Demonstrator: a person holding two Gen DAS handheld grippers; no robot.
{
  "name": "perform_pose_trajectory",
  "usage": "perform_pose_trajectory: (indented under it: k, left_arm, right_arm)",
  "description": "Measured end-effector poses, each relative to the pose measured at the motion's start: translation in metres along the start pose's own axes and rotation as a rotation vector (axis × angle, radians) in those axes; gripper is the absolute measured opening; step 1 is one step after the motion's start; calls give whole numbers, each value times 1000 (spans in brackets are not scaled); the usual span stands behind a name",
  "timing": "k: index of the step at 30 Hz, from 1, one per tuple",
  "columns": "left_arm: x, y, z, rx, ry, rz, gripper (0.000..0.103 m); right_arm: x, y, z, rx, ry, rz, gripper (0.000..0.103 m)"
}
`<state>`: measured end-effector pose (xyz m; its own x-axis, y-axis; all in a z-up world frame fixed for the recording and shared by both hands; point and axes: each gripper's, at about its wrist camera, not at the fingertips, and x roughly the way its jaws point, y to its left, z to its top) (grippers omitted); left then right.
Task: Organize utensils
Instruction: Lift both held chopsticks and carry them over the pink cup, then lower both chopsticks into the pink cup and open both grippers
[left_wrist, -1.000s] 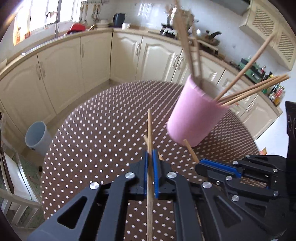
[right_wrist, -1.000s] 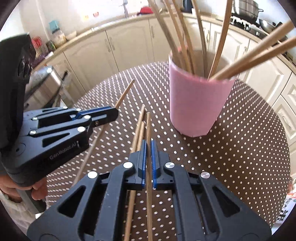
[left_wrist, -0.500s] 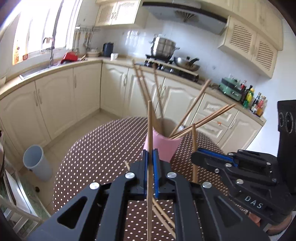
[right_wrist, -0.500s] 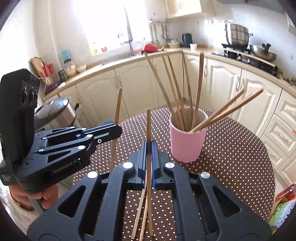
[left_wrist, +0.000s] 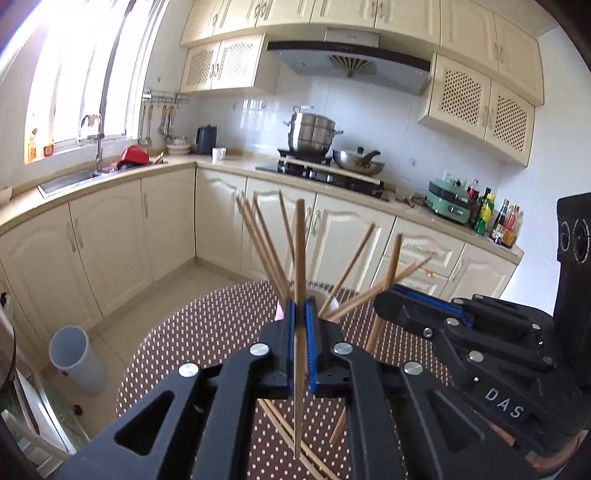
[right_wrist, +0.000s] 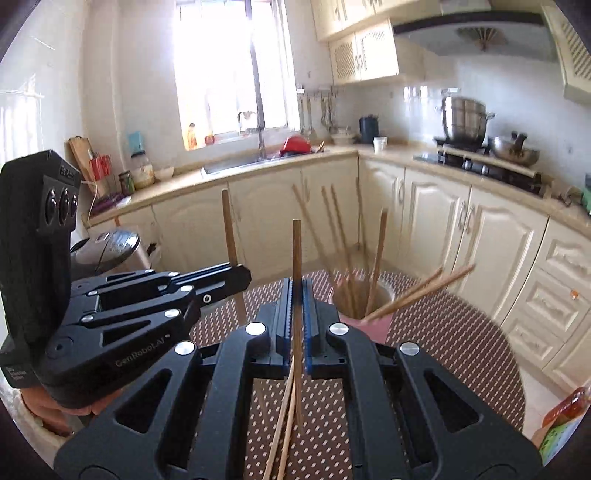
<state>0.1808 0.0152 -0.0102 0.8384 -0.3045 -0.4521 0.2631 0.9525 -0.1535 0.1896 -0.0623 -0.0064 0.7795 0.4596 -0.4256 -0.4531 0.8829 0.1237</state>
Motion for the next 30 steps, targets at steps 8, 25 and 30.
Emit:
perform_pose_trajectory:
  k: [8,25,30]
  left_arm:
    - [5,-7,40,-7,-109,-7,6]
    - [31,-15,84,-51,-273,-26,6]
    - [45,-18,74,-25,-258,-23,6]
  right_arm:
    - [-5,-9,30,11,-124,-31,6]
    - [4,-29,62,-3,-287,-137,6]
    - [14,-33,52,5,-257,-139,6]
